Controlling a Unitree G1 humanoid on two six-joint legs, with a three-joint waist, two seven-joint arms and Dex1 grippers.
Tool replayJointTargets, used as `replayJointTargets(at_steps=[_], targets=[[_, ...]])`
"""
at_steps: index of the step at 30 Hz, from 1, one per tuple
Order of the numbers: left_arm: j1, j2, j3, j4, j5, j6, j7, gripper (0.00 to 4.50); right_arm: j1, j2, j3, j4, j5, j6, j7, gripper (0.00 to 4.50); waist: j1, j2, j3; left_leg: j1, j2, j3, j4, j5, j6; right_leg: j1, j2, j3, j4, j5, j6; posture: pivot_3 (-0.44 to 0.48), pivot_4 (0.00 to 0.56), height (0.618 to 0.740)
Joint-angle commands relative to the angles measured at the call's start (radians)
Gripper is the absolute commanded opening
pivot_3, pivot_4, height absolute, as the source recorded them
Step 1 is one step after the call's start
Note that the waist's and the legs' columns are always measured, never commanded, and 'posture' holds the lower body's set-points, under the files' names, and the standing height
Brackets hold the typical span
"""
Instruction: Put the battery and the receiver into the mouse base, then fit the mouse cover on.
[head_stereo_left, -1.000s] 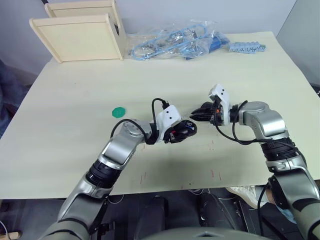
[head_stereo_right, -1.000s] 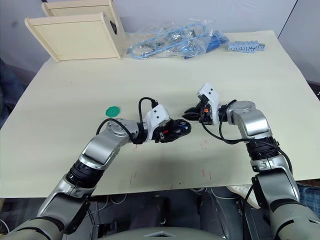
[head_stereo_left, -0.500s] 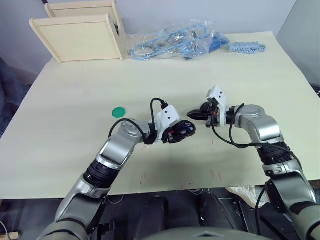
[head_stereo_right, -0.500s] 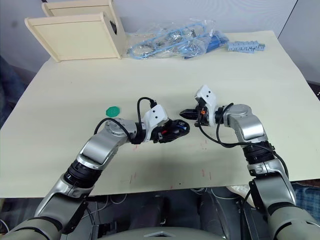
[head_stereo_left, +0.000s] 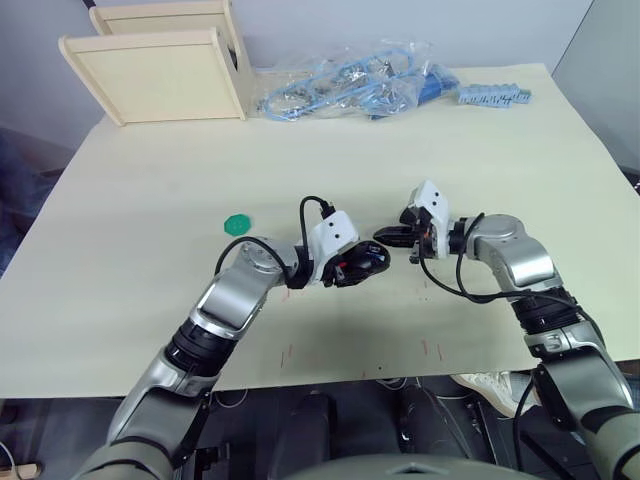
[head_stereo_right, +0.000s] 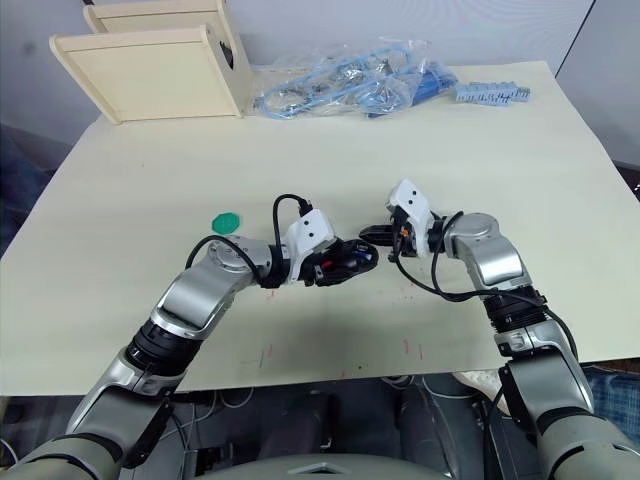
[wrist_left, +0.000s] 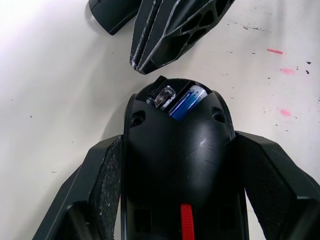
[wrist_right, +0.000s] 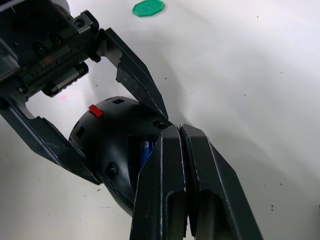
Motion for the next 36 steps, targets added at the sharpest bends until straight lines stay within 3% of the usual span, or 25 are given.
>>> replayJointTargets(at_steps=[1,36], targets=[[0.0,0.019,0.008,-0.004,0.008,0.009,-0.004,2.87,-0.003,-0.001,0.0,-0.003,0.003,-0.026,0.006,0.05,0.0,0.0,0.0,0.0,0.0,0.0,0.0,0.0,0.0,0.0,0.0,0.0,0.0,0.0,0.0,0.0,0.15,0.74],[0.003,0.018,0.01,-0.012,0.01,0.016,0.004,2.87,0.026,0.034,0.084,0.147,-0.099,-0.11,-0.025,0.05,-0.002,0.0,-0.001,0.003,0.0,0.0,0.0,0.0,0.0,0.003,0.0,0.0,0.0,0.0,0.0,0.0,0.15,0.74]])
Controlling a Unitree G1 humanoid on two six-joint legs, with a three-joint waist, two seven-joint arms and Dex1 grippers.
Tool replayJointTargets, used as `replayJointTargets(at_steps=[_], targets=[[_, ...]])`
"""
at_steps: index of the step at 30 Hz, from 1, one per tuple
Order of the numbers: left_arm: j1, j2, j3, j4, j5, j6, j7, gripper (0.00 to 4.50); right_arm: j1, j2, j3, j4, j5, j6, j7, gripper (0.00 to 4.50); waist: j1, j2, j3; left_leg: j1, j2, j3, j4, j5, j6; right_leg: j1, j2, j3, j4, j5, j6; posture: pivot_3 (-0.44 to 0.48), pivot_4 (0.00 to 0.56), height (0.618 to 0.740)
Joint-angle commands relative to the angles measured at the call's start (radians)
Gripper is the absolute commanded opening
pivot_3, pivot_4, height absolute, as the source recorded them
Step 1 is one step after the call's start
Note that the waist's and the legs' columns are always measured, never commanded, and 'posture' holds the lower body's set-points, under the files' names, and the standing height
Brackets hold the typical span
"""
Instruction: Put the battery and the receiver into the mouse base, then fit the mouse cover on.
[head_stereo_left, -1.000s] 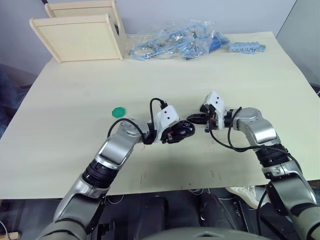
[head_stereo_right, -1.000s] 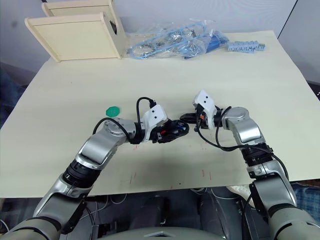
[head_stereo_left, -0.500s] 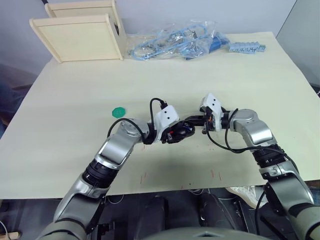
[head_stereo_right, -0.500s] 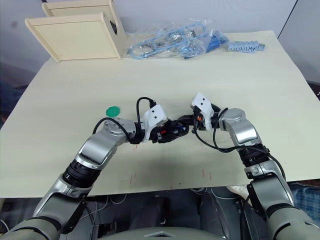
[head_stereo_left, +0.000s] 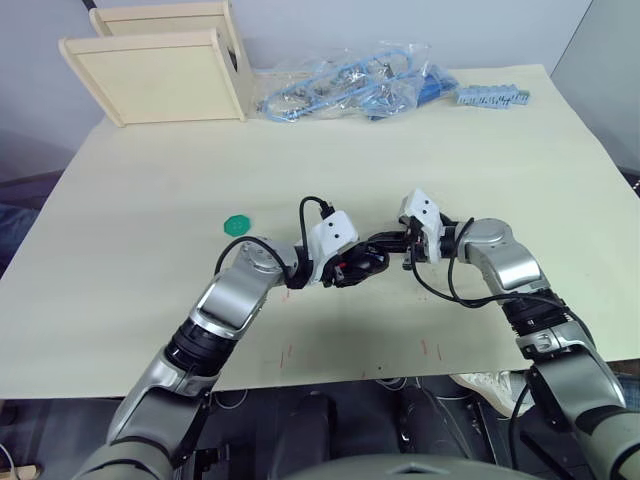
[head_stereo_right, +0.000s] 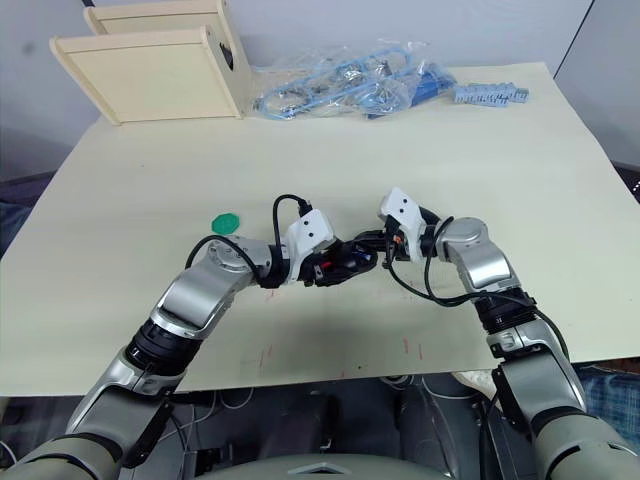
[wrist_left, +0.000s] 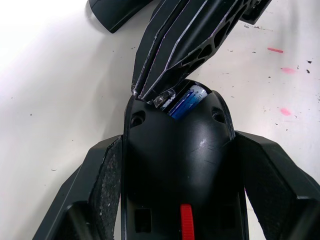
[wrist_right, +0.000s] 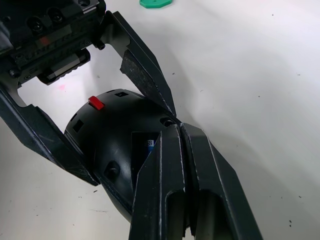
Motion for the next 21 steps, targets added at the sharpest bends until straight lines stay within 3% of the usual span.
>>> replayJointTargets(at_steps=[1,21], targets=[[0.004,0.018,0.01,-0.013,0.009,0.007,0.002,2.87,0.028,0.003,0.039,0.067,-0.05,0.005,-0.023,0.05,0.0,0.0,0.0,0.001,0.0,0.0,0.0,0.0,0.0,0.001,0.0,0.0,0.0,0.0,0.0,0.0,0.15,0.74],[0.006,0.019,0.01,0.001,0.01,0.012,0.002,2.87,0.116,-0.001,0.072,0.132,-0.083,-0.019,-0.052,0.05,0.0,-0.003,-0.006,0.013,0.002,0.008,-0.006,-0.001,0.001,0.007,0.002,0.008,-0.001,0.0,0.0,0.0,0.15,0.74]])
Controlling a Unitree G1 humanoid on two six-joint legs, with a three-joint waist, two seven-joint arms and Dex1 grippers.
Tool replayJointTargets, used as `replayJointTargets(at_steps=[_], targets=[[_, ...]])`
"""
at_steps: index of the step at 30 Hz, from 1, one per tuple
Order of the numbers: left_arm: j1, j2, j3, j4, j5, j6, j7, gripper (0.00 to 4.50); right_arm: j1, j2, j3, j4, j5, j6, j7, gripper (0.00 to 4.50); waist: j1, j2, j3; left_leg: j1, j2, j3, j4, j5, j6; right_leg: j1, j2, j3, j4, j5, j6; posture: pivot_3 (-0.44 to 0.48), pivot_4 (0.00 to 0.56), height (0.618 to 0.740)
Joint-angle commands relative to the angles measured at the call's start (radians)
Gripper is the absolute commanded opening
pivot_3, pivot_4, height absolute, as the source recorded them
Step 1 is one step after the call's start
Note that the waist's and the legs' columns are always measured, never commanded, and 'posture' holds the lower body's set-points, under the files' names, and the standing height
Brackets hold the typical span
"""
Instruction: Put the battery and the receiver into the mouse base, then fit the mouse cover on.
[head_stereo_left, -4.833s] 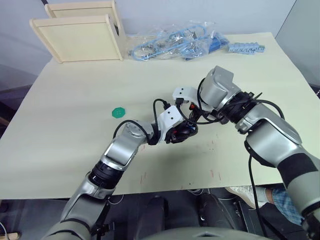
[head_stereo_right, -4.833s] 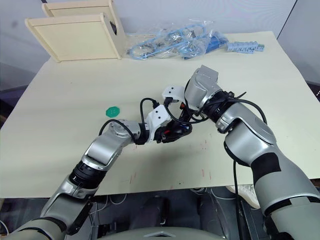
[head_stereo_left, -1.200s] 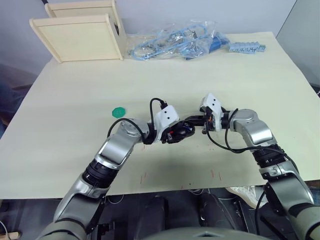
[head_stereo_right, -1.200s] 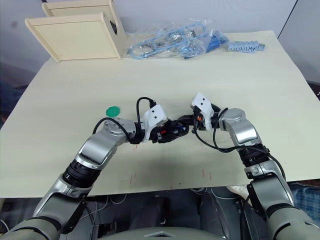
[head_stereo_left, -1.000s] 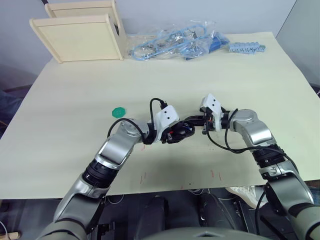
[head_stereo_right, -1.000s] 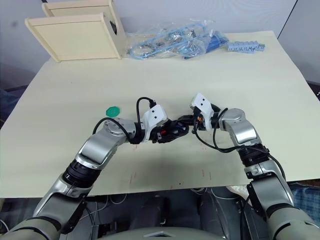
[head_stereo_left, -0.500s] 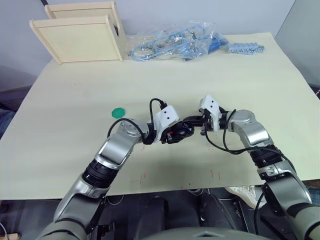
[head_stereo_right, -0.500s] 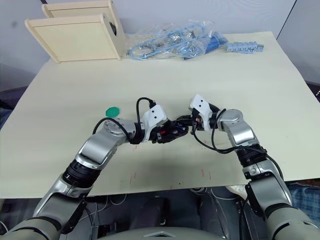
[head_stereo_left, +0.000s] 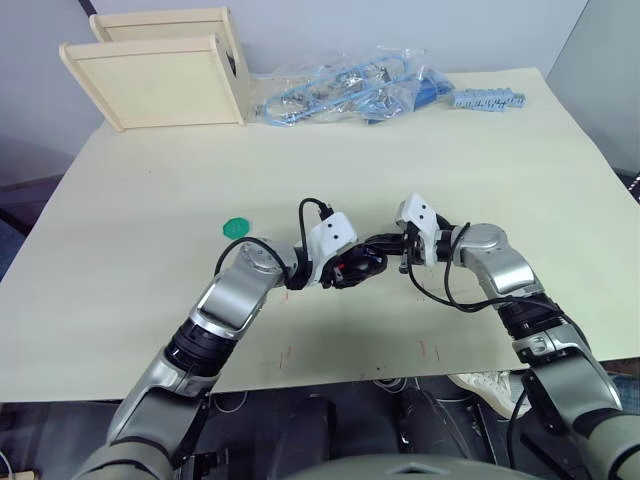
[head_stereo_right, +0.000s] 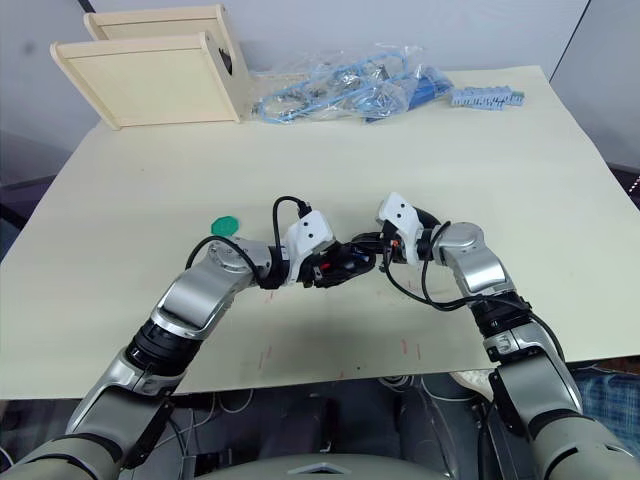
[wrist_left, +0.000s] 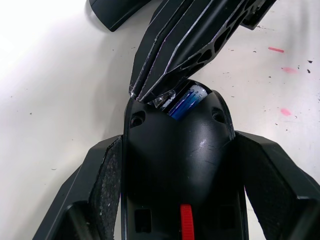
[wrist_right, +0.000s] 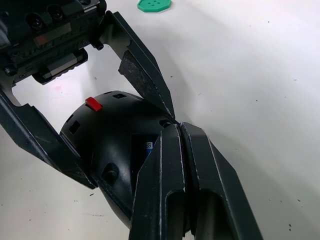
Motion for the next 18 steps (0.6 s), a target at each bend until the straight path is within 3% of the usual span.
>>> replayJointTargets(at_steps=[1,18], targets=[[0.004,0.019,0.011,-0.003,0.01,0.001,0.002,2.87,0.092,-0.018,0.067,0.105,-0.081,0.043,-0.028,0.05,0.0,-0.001,-0.003,0.0,0.0,0.0,0.0,0.0,0.0,0.0,0.0,0.0,0.0,0.0,0.0,0.0,0.15,0.74],[0.015,0.024,0.016,0.008,0.007,0.003,0.0,2.87,0.12,-0.018,0.11,0.117,-0.112,0.056,-0.045,0.05,-0.001,-0.003,-0.014,0.003,0.002,0.001,-0.001,0.0,0.0,0.002,0.002,0.001,-0.001,0.0,-0.001,0.0,0.15,0.74]])
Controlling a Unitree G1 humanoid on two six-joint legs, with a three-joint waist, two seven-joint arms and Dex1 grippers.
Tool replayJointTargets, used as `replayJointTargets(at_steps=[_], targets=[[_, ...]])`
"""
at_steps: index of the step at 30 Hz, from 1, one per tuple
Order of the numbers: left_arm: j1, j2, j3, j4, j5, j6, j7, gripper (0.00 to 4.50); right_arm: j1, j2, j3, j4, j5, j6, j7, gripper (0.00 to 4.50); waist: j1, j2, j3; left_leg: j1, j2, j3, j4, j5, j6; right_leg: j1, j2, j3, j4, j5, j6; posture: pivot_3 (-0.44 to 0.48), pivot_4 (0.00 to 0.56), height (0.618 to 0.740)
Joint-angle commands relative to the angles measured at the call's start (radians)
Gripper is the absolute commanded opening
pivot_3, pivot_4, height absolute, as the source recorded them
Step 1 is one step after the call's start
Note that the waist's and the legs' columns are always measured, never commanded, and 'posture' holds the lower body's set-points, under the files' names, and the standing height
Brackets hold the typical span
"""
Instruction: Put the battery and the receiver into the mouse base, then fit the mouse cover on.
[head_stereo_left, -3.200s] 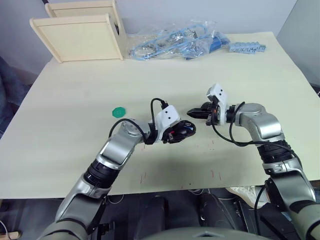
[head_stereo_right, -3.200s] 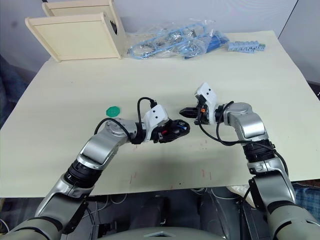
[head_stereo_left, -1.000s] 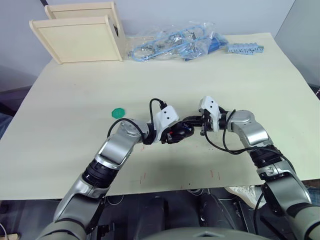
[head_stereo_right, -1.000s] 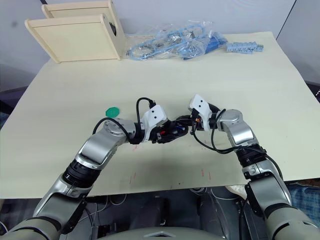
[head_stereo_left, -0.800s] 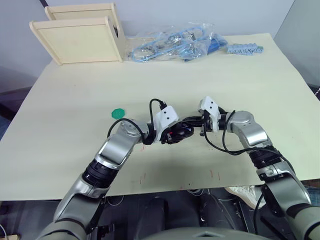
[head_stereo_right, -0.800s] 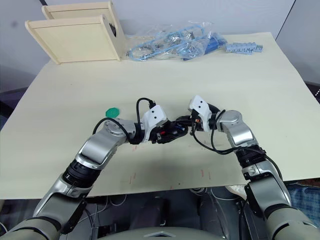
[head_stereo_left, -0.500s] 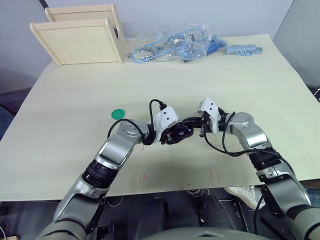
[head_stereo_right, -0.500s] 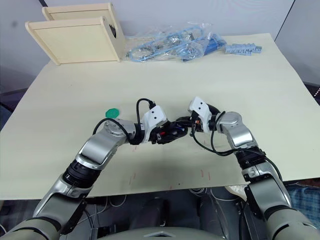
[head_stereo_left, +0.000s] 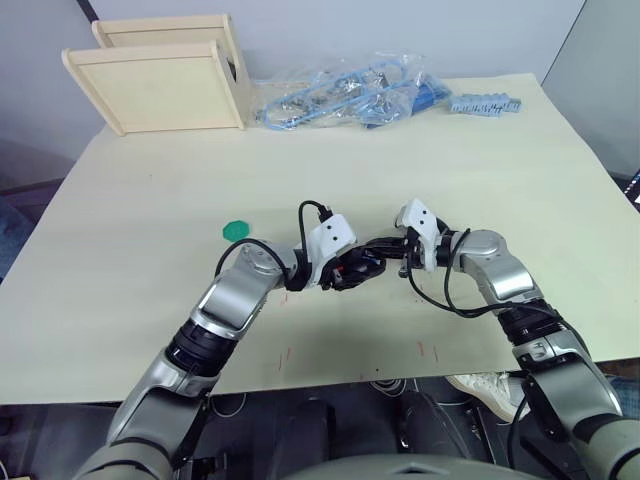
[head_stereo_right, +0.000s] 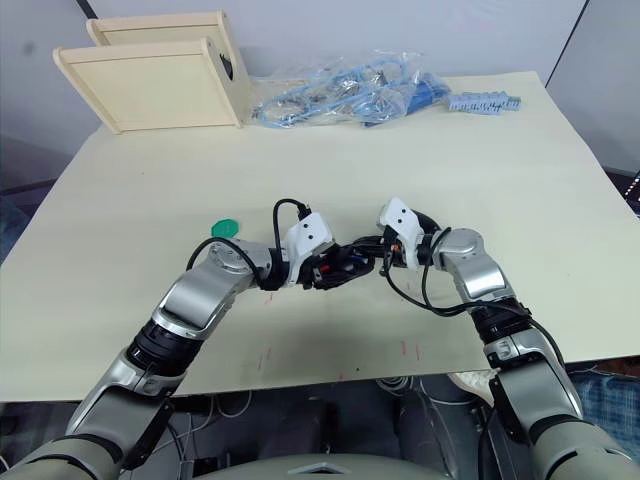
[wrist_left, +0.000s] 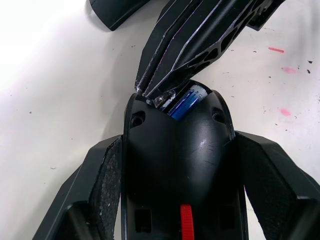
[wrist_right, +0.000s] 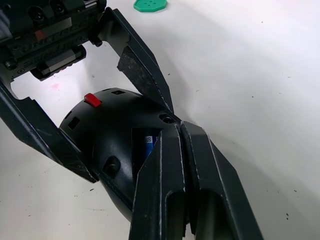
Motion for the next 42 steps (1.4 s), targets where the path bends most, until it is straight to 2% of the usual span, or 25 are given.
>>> replayJointTargets(at_steps=[1,7,15,21,26,29,32,36,42], targets=[[0.011,0.025,0.018,-0.011,0.007,0.005,0.001,2.87,0.095,-0.024,0.11,0.119,-0.117,0.083,-0.022,0.05,0.0,0.0,-0.001,0.0,0.0,0.0,0.0,0.0,0.0,0.0,0.0,0.0,0.0,0.0,0.0,0.0,0.15,0.74],[0.015,0.025,0.019,-0.015,0.007,0.006,0.002,2.87,0.101,-0.035,0.136,0.12,-0.128,0.124,-0.026,0.05,-0.001,-0.001,-0.007,0.001,0.001,0.001,-0.001,0.0,0.0,0.0,0.001,0.001,0.0,0.0,-0.001,0.0,0.15,0.74],[0.015,0.026,0.022,-0.003,0.01,0.002,0.005,2.87,0.097,-0.043,0.167,0.128,-0.126,0.284,-0.012,0.05,-0.002,-0.001,-0.017,0.003,0.001,0.0,-0.002,0.0,0.0,0.002,0.002,0.0,0.0,-0.001,-0.002,0.0,0.15,0.74],[0.014,0.024,0.021,0.0,0.008,0.003,0.006,2.87,0.097,-0.034,0.176,0.159,-0.129,0.296,-0.022,0.05,0.0,-0.001,-0.018,0.021,0.001,0.0,-0.012,-0.001,0.001,0.017,0.002,-0.001,-0.006,-0.004,-0.005,0.0,0.15,0.74],[0.018,0.025,0.025,0.006,0.007,0.0,0.007,2.87,0.074,0.036,0.003,0.091,0.029,0.234,-0.023,0.05,-0.001,-0.002,-0.02,0.023,0.002,0.0,-0.015,-0.001,0.001,0.018,0.002,0.0,-0.005,-0.005,-0.006,0.0,0.15,0.74],[0.023,0.028,0.029,0.005,0.005,-0.001,0.006,2.87,0.077,0.028,-0.083,-0.034,0.132,0.25,0.023,0.05,-0.001,0.0,-0.016,0.023,0.002,0.0,-0.015,-0.001,0.001,0.017,0.002,-0.001,-0.004,-0.005,-0.007,0.0,0.15,0.74],[0.024,0.029,0.029,0.004,0.003,-0.001,0.007,2.87,0.092,-0.009,-0.111,-0.126,0.175,0.253,0.061,0.05,-0.001,0.001,-0.011,0.021,0.002,0.0,-0.015,-0.001,0.001,0.016,0.002,-0.001,-0.004,-0.005,-0.007,0.0,0.15,0.74],[0.025,0.032,0.029,0.004,0.0,-0.003,0.007,2.87,0.102,-0.047,-0.163,-0.219,0.224,0.288,0.05,0.05,0.001,0.003,-0.003,0.014,0.002,0.0,-0.015,-0.001,0.001,0.008,0.002,0.0,-0.002,-0.005,-0.007,0.0,0.15,0.74],[0.026,0.036,0.026,0.002,-0.004,-0.011,0.006,2.87,0.143,-0.113,-0.191,-0.339,0.245,0.3,0.039,0.05,0.002,0.001,0.003,0.013,0.002,0.0,-0.014,-0.001,0.001,0.007,0.002,-0.001,-0.001,-0.005,-0.007,0.0,0.15,0.74]])
